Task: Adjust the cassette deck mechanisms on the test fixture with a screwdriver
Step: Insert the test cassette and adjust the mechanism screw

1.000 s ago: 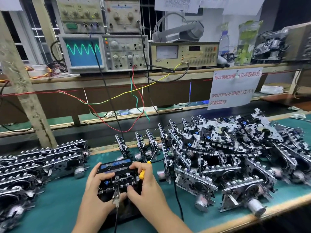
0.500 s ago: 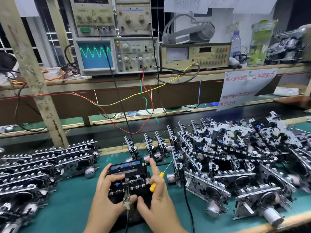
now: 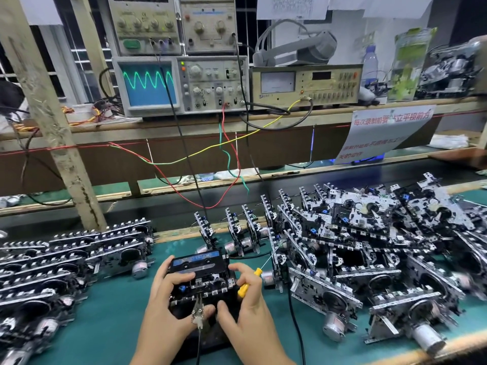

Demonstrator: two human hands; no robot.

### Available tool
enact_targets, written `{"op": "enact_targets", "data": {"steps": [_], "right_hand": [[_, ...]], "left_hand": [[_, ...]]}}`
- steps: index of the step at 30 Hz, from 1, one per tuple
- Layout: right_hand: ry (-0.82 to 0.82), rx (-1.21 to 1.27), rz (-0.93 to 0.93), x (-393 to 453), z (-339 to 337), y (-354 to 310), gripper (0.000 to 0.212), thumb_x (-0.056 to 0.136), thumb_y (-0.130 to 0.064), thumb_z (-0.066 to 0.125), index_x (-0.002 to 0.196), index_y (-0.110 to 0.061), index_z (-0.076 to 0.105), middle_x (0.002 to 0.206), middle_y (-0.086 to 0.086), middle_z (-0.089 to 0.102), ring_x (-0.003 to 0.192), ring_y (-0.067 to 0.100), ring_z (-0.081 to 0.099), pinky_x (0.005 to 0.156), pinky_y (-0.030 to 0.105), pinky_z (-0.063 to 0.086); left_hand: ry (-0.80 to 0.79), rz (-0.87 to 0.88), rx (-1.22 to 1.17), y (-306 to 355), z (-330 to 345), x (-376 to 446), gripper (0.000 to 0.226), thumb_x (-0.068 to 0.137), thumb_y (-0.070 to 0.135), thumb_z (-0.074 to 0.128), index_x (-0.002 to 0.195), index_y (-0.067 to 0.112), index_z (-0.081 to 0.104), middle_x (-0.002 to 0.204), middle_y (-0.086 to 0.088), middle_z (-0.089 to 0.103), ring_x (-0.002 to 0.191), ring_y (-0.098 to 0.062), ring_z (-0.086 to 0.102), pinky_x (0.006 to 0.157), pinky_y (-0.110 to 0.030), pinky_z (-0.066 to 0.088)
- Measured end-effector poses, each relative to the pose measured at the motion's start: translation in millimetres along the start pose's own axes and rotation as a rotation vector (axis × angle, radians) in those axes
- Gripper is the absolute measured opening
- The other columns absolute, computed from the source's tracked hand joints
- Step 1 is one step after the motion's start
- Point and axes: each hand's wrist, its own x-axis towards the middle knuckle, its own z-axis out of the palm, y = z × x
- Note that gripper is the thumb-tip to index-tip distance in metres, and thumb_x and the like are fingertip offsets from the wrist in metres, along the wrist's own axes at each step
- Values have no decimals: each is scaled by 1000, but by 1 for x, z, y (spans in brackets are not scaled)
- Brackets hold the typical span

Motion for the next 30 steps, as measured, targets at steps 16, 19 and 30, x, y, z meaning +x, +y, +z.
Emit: {"op": "enact_targets", "data": {"steps": [16,19,30], "right_hand": [[0,12,-32,1,0,0,41,90,-31,53,107,-50,21,152,-34,24,135,-1,34,91,2,30],[-3,18,-32,1,-1,0,42,90,-28,54,107,-50,22,153,-32,25,135,-1,34,92,3,30],[-26,26,-28,1,-1,-1,34,91,-32,48,107,-49,22,154,-30,26,137,2,34,94,5,31]], "left_hand": [[6,5,-7,-2,0,2,73,40,61,89,108,48,65,153,33,29,137,4,39,107,-44,40],[8,-2,-11,-1,0,2,73,40,61,89,108,48,65,153,33,29,136,1,42,107,-48,42],[14,-16,-9,1,0,2,75,39,62,88,109,48,64,153,33,29,137,0,41,106,-45,41]]}}
